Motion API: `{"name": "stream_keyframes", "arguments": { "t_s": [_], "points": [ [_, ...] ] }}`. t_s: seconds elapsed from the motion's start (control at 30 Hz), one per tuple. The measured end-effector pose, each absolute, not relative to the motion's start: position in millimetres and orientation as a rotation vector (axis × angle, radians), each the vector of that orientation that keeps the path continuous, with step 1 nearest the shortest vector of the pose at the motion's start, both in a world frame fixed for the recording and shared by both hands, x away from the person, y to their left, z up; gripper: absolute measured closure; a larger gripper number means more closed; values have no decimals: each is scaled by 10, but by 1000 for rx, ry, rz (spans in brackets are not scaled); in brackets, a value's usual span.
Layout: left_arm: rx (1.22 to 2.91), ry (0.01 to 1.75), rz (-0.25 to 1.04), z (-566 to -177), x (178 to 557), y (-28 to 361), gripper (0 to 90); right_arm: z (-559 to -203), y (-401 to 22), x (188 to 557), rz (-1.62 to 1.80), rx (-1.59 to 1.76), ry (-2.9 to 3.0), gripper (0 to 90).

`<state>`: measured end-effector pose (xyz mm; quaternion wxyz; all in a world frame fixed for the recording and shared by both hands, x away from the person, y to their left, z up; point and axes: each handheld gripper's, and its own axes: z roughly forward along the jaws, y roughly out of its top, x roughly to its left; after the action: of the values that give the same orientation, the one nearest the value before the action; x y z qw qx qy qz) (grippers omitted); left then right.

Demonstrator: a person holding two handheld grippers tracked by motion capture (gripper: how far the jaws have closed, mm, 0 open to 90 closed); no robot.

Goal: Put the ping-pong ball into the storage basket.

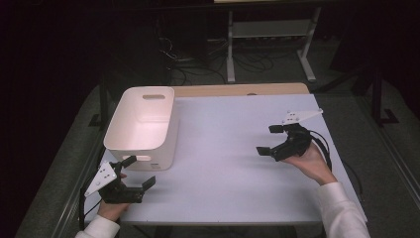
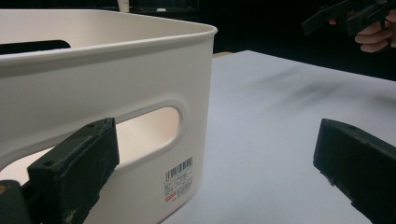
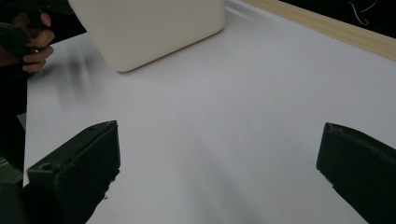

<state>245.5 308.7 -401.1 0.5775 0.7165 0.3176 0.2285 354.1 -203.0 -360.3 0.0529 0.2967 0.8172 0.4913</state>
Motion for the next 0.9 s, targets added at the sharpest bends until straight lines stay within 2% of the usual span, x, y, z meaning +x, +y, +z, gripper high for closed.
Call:
{"name": "stream_keyframes", "arguments": {
  "t_s": [0.9],
  "points": [
    [1679, 738, 536, -4012, 2456, 3084, 0, -3798, -2386, 3192, 1539, 974, 2340, 0]
  ]
}}
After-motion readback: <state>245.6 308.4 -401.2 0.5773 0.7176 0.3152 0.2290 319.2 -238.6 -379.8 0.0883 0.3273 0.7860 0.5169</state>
